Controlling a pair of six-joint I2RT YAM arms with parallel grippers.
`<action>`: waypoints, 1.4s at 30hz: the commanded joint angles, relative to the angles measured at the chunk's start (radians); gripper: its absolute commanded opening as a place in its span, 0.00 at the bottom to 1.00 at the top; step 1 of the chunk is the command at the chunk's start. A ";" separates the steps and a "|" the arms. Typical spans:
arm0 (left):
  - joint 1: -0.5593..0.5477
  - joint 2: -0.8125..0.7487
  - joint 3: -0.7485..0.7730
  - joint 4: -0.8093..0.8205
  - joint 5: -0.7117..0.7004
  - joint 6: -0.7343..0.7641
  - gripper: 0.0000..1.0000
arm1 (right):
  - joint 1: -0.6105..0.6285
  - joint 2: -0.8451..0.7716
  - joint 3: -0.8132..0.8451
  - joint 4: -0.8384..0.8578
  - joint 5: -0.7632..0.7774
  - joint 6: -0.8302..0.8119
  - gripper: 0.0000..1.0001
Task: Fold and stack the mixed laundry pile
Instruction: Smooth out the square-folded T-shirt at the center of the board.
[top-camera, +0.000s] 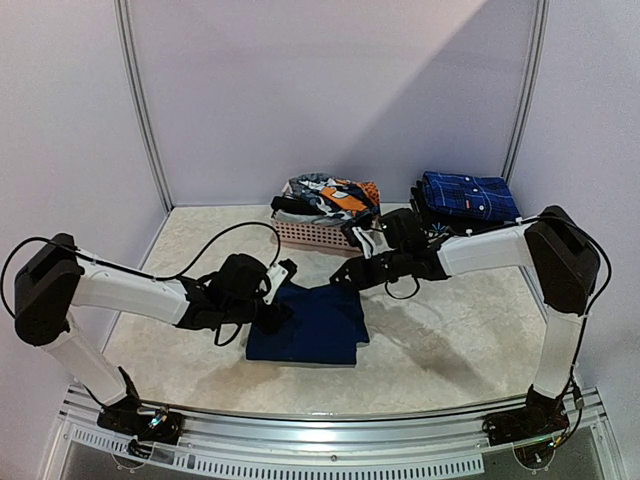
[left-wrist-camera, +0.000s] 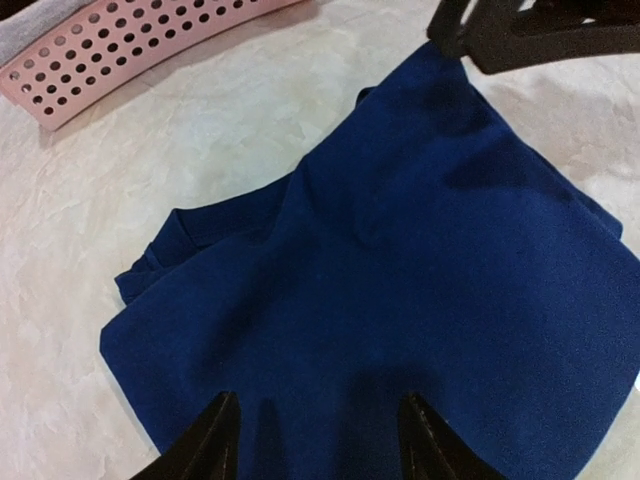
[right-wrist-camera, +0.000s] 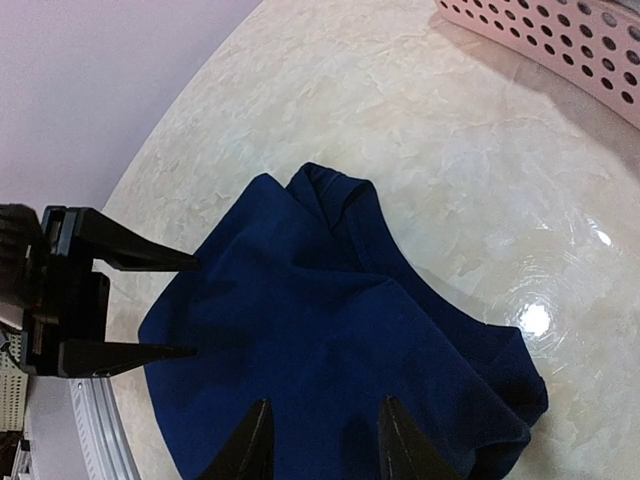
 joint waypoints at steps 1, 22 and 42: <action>-0.033 -0.042 -0.022 0.001 -0.014 -0.017 0.54 | 0.016 0.049 0.038 -0.048 0.034 -0.007 0.35; -0.054 -0.020 -0.067 0.025 -0.058 -0.066 0.53 | -0.043 0.174 0.048 -0.116 0.176 0.057 0.33; 0.047 -0.012 0.006 0.003 -0.183 -0.085 0.50 | -0.068 0.187 -0.004 -0.107 0.185 0.093 0.33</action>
